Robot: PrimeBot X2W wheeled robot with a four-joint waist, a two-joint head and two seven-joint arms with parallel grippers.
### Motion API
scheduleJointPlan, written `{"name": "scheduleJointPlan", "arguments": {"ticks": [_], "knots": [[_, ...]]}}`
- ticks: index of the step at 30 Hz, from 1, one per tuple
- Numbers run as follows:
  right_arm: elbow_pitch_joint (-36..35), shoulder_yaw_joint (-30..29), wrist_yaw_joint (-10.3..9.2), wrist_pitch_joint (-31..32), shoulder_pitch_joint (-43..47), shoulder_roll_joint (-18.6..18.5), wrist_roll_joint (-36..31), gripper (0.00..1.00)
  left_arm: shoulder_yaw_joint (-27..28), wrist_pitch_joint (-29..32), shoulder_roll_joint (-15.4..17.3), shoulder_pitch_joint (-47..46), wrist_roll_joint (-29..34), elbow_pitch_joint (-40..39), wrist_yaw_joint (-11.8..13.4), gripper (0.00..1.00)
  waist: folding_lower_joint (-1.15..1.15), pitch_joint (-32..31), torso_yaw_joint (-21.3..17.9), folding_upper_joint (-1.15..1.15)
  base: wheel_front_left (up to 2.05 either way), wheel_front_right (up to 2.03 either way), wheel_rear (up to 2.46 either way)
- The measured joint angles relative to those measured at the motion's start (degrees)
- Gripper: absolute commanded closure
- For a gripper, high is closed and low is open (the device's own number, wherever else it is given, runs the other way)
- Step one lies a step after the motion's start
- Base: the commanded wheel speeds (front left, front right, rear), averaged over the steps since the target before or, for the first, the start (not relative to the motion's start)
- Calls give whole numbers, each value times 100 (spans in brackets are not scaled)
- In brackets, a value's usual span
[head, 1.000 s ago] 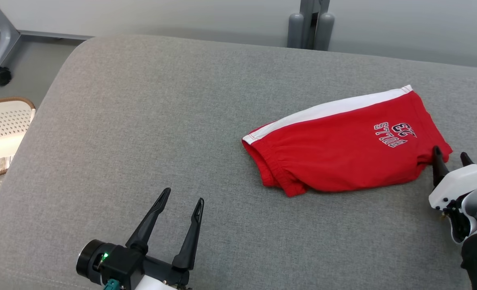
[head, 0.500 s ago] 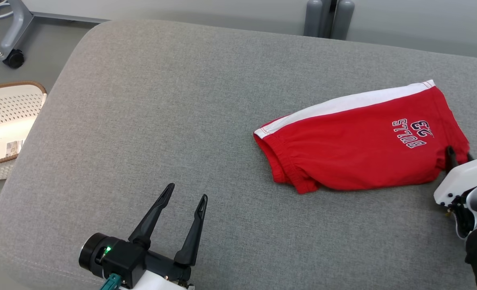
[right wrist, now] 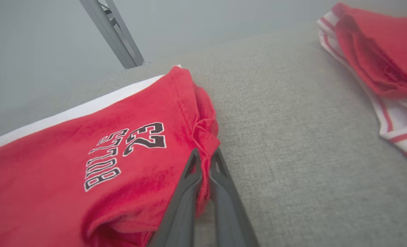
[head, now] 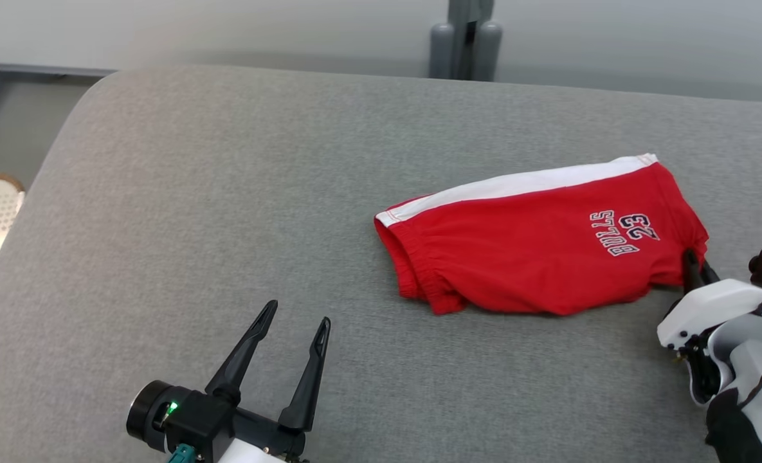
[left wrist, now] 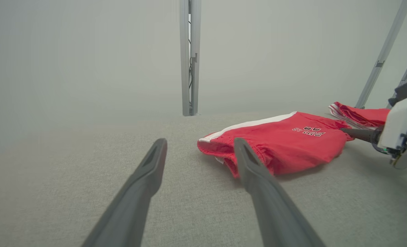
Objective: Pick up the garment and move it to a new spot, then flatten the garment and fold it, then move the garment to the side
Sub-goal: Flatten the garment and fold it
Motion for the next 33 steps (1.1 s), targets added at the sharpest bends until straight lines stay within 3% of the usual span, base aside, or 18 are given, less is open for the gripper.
{"name": "scheduleJointPlan", "arguments": {"ticks": [10,17,25,33], "knots": [[-1151,-34,0,-10,1013,141,349,100,60,0,-45,126,57,-16,3,0,0,-246,-574,0,0,0,0],[-1482,-172,0,-10,1588,290,408,100,93,0,-46,234,82,9,20,0,0,-454,-908,0,0,0,0],[-1613,-260,0,-10,1669,281,352,100,42,0,-63,232,127,74,-1,0,0,-600,-1020,0,0,0,0],[-2189,-123,0,-11,1660,369,243,100,-3,0,-116,241,121,145,-1,0,0,-730,-814,0,0,0,0]]}}
